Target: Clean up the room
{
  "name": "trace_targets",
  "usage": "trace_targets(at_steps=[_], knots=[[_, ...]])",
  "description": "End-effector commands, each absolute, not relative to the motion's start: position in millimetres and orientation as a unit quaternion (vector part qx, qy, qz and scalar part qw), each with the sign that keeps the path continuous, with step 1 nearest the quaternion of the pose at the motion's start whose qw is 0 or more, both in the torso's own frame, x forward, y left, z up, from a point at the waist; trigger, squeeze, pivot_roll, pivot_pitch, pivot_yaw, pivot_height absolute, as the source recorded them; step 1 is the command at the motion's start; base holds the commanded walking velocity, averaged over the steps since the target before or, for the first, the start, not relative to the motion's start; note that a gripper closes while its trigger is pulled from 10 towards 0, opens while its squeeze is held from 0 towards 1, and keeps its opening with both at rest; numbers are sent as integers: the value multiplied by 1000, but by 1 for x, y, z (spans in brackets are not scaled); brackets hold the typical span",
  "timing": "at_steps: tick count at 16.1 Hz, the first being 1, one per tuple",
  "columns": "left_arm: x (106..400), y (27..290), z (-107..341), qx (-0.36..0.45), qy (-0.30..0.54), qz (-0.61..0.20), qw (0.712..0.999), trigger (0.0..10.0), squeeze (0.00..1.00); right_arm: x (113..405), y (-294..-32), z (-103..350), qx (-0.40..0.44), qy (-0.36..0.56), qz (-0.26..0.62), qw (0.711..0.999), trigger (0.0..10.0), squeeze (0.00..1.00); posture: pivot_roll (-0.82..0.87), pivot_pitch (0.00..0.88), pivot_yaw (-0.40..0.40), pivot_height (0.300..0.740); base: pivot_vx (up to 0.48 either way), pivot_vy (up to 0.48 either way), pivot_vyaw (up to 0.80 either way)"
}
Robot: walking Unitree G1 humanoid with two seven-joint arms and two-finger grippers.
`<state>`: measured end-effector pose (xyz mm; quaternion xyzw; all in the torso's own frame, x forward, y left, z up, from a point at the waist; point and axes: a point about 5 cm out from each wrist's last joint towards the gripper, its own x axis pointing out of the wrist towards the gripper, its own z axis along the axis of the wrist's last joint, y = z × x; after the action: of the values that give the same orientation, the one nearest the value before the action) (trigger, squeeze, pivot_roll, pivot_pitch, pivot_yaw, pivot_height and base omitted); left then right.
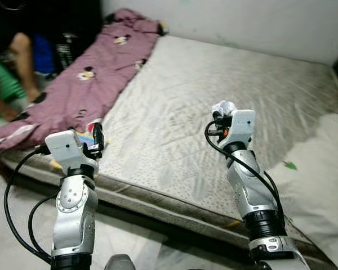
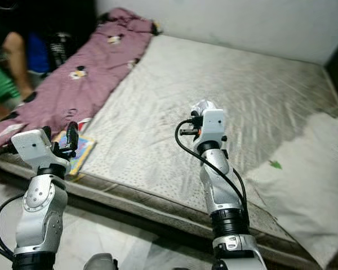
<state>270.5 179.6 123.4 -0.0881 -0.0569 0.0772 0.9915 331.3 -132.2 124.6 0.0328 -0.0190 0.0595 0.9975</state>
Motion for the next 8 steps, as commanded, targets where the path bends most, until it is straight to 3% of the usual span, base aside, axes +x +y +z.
trace_targets(at_steps=[1,5,8], knots=[[272,180,121,-92,-48,82,991,10000,0,334,-132,127,33,-19,63,997,10000,0,117,0,-50,740,0,0,-800],[266,178,117,-99,-44,87,990,10000,0,328,-135,122,30,-14,60,998,10000,0,107,0,-49,740,0,0,-800],[262,178,114,-103,-38,87,990,10000,0,323,-135,118,30,-6,61,998,10000,0,106,0,-43,740,0,0,-165]])
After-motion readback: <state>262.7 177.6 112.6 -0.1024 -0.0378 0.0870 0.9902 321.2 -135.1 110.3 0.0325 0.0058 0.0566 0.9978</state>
